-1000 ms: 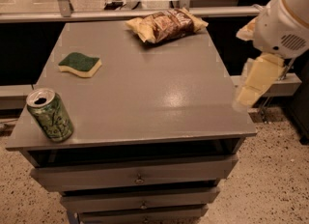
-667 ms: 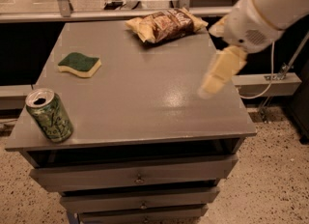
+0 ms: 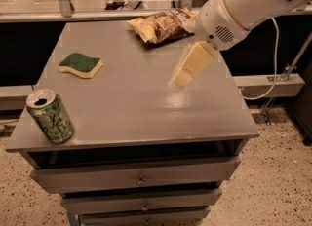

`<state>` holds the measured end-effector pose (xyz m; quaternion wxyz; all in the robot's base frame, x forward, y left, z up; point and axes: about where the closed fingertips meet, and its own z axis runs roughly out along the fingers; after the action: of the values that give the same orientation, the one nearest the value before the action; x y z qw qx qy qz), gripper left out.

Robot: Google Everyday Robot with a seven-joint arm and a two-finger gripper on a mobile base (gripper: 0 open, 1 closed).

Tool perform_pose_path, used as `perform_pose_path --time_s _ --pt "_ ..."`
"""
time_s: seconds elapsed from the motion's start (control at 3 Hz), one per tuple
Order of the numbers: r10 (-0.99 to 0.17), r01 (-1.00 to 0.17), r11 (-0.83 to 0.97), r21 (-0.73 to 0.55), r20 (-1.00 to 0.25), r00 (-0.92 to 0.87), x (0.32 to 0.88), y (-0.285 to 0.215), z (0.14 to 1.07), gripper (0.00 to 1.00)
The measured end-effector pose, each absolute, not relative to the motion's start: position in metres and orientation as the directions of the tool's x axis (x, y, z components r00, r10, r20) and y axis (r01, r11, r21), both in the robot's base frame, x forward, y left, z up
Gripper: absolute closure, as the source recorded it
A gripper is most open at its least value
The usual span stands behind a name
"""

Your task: Pick sponge

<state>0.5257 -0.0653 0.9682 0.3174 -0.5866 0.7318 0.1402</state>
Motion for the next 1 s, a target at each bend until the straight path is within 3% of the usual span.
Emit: perform_pose_path --time_s 0.33,1.0 --pt "-0.746 -0.947 0.274 -0.165 -0.659 -0.101 0.533 -0.05 0.963 0.0" --pt "-0.588 -0.948 0.291 -0.131 -0.806 -0.07 0.618 0.07 0.933 0.0"
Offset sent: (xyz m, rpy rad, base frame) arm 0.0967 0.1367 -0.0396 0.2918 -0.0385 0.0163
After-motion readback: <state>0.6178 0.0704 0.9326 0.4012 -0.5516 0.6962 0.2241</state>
